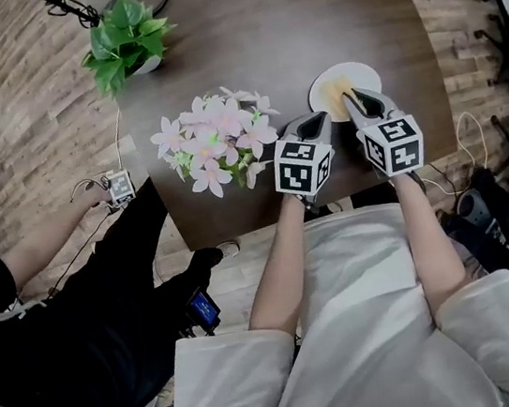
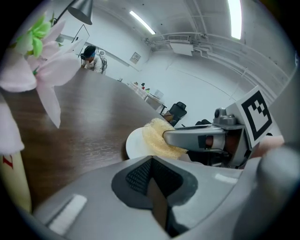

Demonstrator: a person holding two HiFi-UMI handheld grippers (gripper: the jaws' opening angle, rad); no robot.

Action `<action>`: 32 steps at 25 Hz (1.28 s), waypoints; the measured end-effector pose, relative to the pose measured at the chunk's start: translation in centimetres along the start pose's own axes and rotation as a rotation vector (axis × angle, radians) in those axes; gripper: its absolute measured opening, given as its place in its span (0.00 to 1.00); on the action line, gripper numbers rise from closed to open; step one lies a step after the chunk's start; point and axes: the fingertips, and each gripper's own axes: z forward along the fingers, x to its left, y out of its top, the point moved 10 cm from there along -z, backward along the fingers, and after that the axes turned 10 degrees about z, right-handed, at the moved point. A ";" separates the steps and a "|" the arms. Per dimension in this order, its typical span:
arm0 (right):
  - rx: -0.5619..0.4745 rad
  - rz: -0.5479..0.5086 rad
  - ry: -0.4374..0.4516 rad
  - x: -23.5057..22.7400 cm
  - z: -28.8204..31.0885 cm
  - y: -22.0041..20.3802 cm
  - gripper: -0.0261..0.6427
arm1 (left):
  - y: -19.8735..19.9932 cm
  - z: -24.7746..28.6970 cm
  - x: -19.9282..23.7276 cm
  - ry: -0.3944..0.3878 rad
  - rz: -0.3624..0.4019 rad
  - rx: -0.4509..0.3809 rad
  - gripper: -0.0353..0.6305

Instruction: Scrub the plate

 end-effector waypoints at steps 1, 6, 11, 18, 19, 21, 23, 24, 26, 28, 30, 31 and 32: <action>0.002 0.004 -0.010 -0.3 -0.3 -0.3 0.15 | 0.0 0.1 0.0 0.001 0.008 0.003 0.05; -0.018 0.011 -0.054 -1.6 -2.3 -1.2 0.14 | -0.2 0.0 -0.1 0.020 0.015 -0.006 0.05; -0.059 0.018 -0.059 -2.2 -4.7 -1.2 0.14 | -0.3 -1.3 -0.5 0.088 0.026 -0.008 0.05; -0.087 0.036 -0.032 -2.8 -7.2 -1.4 0.14 | 1.8 -4.0 -3.3 0.230 0.109 -0.010 0.05; -0.092 0.038 -0.028 -2.8 -7.4 -1.3 0.14 | 2.1 -4.3 -3.6 0.242 0.109 -0.016 0.05; -0.102 0.045 -0.022 -2.9 -7.8 -1.1 0.14 | 2.5 -4.7 -4.1 0.259 0.111 -0.026 0.05; -0.111 0.064 -0.018 -3.1 -8.0 -1.1 0.14 | 2.8 -5.0 -4.6 0.271 0.116 -0.033 0.05; -0.115 0.075 -0.017 -3.2 -8.0 -1.2 0.14 | 2.9 -5.1 -4.9 0.275 0.119 -0.036 0.05; -0.118 0.086 -0.018 -3.3 -8.1 -1.2 0.14 | 3.0 -5.2 -5.3 0.279 0.125 -0.040 0.05; -0.118 0.083 -0.018 -3.4 -8.3 -1.3 0.14 | 2.9 -5.3 -5.6 0.281 0.129 -0.039 0.05; -0.119 0.076 -0.016 -3.5 -8.4 -1.5 0.14 | 2.8 -5.3 -5.7 0.284 0.128 -0.040 0.05; -0.120 0.072 -0.016 -3.5 -8.4 -1.5 0.14 | 2.7 -5.3 -5.8 0.285 0.127 -0.040 0.05; -0.120 0.068 -0.016 -3.6 -8.4 -1.6 0.14 | 2.7 -5.3 -5.8 0.287 0.126 -0.041 0.05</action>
